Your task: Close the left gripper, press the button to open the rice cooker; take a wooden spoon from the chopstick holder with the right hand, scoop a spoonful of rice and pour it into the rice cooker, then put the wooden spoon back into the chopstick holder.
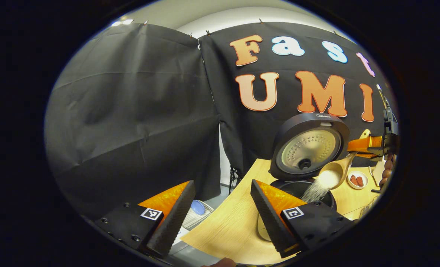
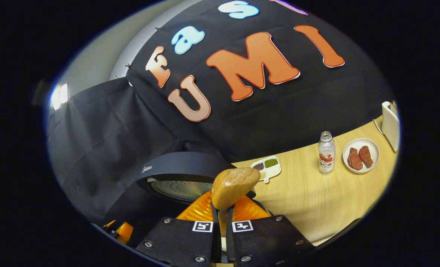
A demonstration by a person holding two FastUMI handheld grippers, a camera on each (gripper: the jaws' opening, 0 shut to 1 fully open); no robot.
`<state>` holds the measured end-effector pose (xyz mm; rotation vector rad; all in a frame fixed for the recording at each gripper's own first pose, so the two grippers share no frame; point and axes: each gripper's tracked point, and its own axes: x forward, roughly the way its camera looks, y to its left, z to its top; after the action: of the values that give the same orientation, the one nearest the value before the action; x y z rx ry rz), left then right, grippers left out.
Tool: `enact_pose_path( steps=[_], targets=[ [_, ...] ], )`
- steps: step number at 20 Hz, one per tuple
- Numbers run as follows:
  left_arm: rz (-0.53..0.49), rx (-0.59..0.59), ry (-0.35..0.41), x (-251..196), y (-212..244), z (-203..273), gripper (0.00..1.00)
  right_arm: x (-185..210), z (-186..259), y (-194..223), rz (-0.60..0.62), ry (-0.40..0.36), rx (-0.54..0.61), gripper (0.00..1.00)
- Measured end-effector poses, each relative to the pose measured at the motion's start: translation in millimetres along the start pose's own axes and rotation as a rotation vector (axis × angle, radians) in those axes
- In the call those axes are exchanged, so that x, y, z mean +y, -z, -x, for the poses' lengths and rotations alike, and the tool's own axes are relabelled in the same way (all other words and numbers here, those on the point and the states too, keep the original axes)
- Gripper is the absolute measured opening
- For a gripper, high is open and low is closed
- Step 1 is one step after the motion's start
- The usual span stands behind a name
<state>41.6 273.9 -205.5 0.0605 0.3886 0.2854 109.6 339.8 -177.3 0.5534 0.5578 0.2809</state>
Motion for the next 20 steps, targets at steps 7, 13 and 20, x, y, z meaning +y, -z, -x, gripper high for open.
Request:
enact_pose_path(
  steps=[7,13,20],
  targets=[
    [0.002,0.007,0.008,-6,0,-2,1.00,32,11,-12,0.216,-0.038,-0.064,0.05],
    [-0.032,-0.009,0.011,-5,-4,2,1.00,48,16,-13,0.363,-0.058,-0.083,0.05],
    [-0.058,-0.023,0.016,-7,-7,5,1.00,71,24,-10,0.625,-0.073,-0.134,0.05]
  ],
)
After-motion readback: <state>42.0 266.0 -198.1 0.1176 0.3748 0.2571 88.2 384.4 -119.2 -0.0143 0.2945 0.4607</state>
